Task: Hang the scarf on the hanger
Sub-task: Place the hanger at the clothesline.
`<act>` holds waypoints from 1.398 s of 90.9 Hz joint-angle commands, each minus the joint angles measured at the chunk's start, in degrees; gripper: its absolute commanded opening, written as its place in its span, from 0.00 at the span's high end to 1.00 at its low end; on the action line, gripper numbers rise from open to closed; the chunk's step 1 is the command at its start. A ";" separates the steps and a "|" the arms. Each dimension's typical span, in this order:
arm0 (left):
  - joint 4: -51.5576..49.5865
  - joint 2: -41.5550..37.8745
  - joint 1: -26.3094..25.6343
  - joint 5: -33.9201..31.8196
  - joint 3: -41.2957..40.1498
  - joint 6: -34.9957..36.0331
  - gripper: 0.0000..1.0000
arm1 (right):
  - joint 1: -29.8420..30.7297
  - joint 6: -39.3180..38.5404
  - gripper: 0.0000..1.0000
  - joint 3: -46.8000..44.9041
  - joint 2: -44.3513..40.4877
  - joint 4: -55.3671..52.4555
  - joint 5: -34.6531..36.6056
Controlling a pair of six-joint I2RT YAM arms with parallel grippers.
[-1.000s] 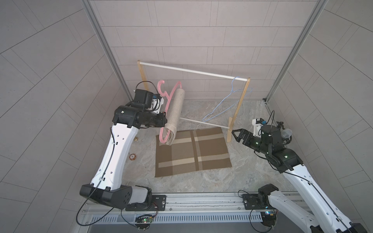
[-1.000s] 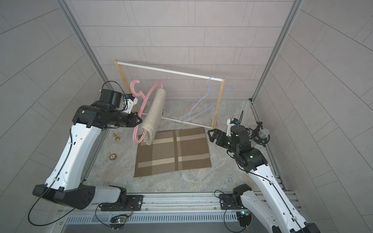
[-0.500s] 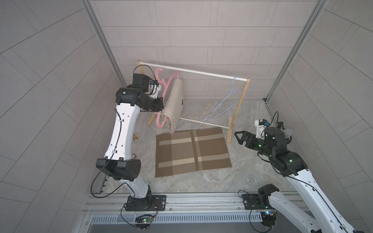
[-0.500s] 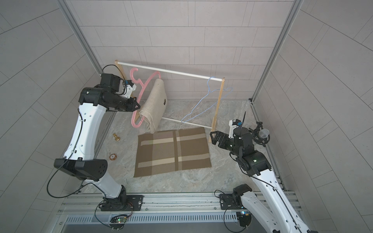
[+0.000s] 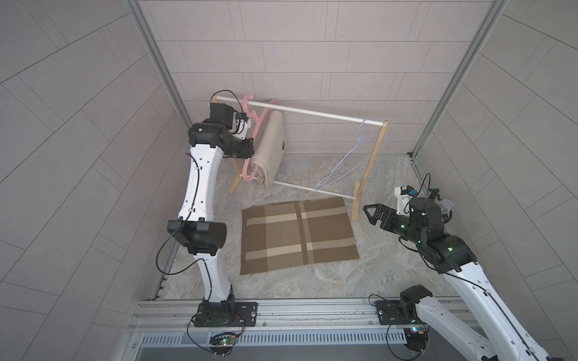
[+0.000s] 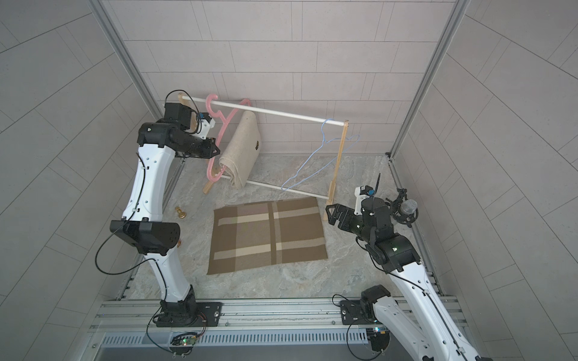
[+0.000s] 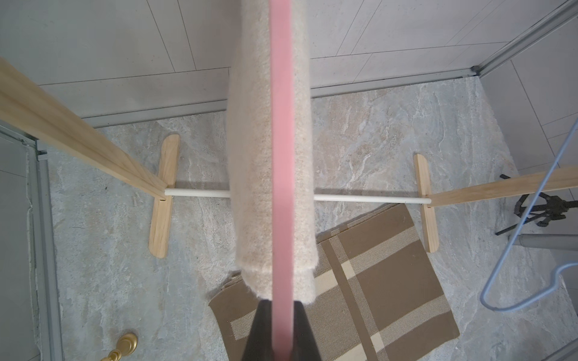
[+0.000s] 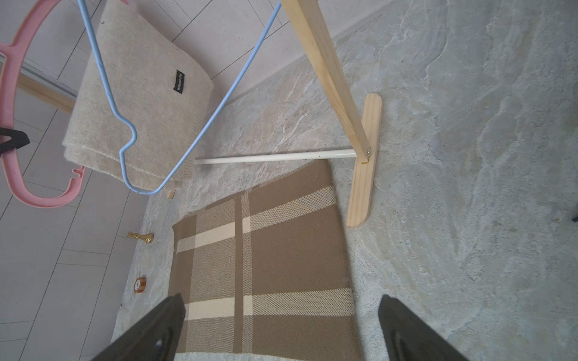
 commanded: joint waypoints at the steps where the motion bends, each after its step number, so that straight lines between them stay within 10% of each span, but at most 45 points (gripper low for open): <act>1: 3.09 1.34 1.96 2.06 5.00 1.69 1.00 | -0.29 0.08 0.00 -0.40 0.35 0.14 -0.18; 40: 6.21 5.55 11.05 8.61 7.09 -0.16 0.86 | -0.44 0.83 0.00 0.10 2.60 1.41 -0.37; 64: 6.64 3.52 14.80 10.06 5.97 -1.96 0.53 | -0.27 -1.51 0.00 1.92 4.68 1.81 -2.38; 127: 13.52 -31.14 14.97 -0.95 -29.62 -7.69 0.30 | 0.50 11.83 0.02 6.03 12.87 30.10 -13.12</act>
